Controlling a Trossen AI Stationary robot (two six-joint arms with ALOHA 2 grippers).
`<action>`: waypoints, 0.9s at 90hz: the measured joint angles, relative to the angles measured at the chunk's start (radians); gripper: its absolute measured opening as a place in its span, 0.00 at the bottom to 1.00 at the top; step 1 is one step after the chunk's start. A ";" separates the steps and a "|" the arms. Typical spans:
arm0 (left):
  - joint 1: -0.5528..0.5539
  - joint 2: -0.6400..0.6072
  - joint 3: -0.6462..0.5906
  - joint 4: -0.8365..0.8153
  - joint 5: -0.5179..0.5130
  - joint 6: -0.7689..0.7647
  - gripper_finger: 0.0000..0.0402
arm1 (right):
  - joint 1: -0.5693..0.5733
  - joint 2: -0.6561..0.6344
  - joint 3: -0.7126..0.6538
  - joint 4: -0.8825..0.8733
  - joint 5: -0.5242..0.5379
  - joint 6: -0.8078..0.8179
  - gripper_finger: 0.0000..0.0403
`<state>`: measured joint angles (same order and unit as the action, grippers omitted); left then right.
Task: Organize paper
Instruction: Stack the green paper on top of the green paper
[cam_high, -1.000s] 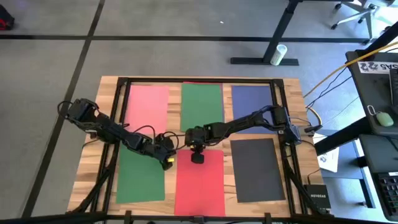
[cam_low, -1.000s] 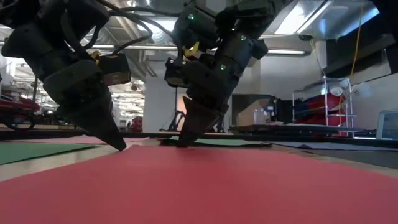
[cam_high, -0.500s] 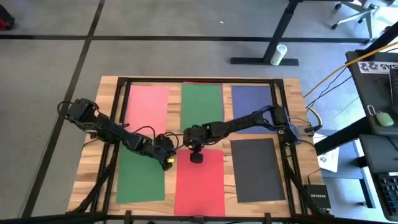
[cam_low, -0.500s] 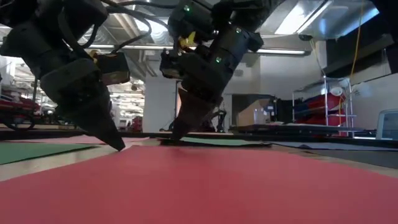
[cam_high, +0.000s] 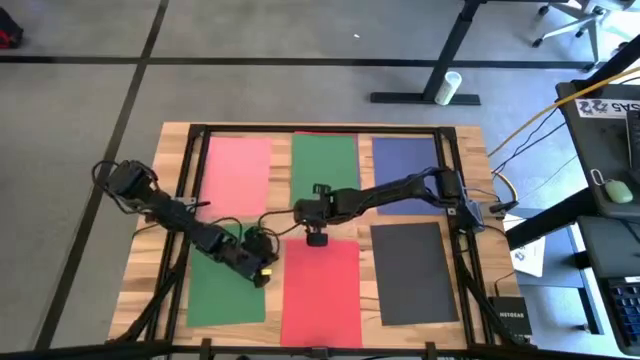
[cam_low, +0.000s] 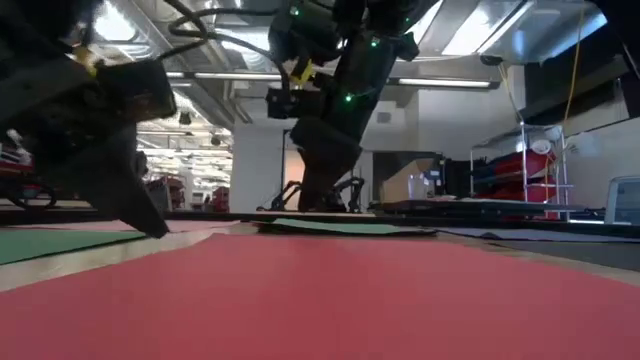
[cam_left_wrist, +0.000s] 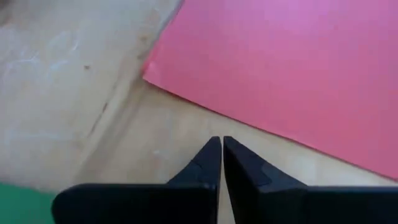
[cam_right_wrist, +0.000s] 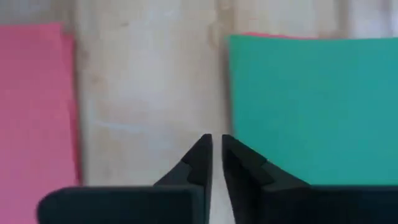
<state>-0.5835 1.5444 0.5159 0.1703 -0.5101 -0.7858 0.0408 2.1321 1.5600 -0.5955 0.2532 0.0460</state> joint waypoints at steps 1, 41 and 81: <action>-0.006 -0.004 0.000 0.001 -0.007 -0.001 0.00 | -0.002 0.000 0.000 0.000 0.000 0.000 0.13; -0.222 -0.107 0.000 -0.004 -0.208 0.012 0.00 | -0.029 0.000 -0.001 0.063 -0.002 0.000 0.33; -0.268 -0.107 0.000 -0.020 -0.253 -0.019 0.00 | -0.059 0.000 -0.043 0.129 -0.014 0.001 0.33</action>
<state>-0.8516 1.4378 0.5159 0.1508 -0.7631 -0.8046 -0.0177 2.1319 1.5174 -0.4666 0.2390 0.0468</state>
